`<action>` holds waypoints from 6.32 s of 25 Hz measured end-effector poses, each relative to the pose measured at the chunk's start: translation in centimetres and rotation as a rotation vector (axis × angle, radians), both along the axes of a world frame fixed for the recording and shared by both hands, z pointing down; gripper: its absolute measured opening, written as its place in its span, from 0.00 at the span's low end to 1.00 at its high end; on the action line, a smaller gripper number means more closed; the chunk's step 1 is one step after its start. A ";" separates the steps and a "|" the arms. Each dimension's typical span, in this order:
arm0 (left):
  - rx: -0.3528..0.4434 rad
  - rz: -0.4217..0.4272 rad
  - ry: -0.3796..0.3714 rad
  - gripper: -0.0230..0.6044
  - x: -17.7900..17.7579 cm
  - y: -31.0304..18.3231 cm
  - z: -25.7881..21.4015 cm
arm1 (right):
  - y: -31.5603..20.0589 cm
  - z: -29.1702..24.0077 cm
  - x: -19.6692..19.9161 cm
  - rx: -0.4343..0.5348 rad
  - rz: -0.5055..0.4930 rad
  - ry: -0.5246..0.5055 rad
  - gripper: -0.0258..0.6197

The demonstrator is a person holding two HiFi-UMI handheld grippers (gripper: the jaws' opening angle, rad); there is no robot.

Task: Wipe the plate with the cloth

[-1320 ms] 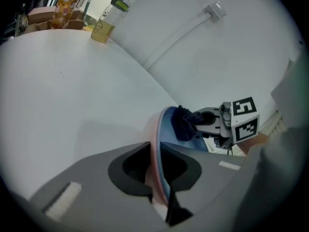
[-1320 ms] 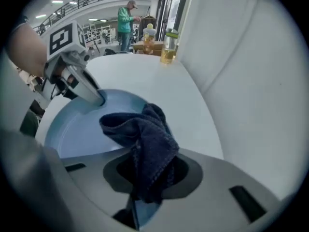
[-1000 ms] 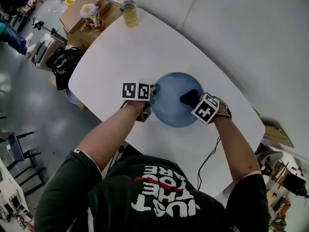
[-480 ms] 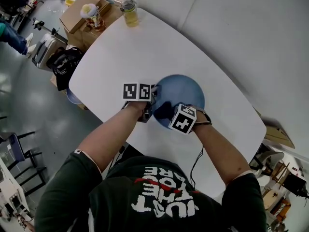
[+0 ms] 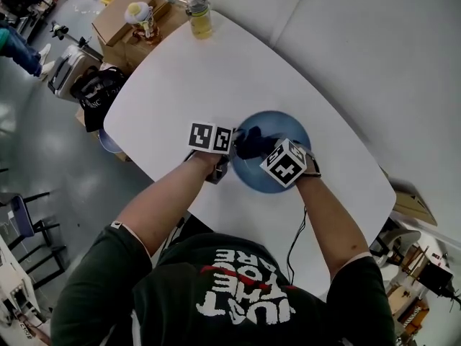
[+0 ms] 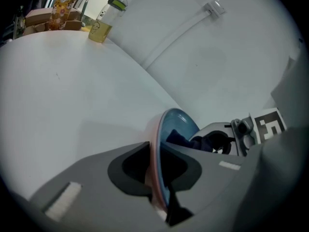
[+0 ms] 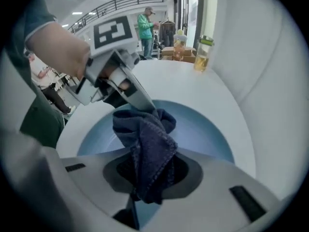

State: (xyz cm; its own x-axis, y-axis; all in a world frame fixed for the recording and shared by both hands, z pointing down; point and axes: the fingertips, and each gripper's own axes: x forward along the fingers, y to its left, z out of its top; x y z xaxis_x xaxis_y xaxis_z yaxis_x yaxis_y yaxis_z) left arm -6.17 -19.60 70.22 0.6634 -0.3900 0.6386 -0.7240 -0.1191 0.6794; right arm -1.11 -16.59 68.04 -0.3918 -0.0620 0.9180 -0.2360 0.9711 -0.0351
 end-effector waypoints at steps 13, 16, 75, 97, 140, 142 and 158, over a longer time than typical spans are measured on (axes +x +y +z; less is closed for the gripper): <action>-0.017 -0.045 0.018 0.11 0.1 0.0 0.2 | -3.6 0.4 9.1 0.044 0.101 0.207 0.17; -0.020 -0.067 0.018 0.11 0.0 0.0 0.2 | -0.3 0.5 10.8 -0.037 0.047 0.259 0.17; 0.113 0.439 0.239 0.11 3.7 9.6 -12.6 | 3.8 -17.5 12.1 -0.796 0.171 -0.661 0.17; 0.044 -0.118 0.456 0.11 -0.6 3.5 -13.4 | 12.7 -18.6 11.9 -0.631 0.058 -0.711 0.17; 0.062 0.483 0.644 0.11 9.3 11.0 -24.6 | 5.5 -22.3 4.2 -0.929 0.146 -1.418 0.17; 0.067 0.470 0.625 0.11 8.7 10.6 -24.3 | 5.0 -22.0 4.0 -0.876 0.154 -1.382 0.17; 0.348 0.562 0.371 0.11 3.3 7.4 -30.4 | 1.8 -26.4 7.6 -0.320 0.143 -1.229 0.17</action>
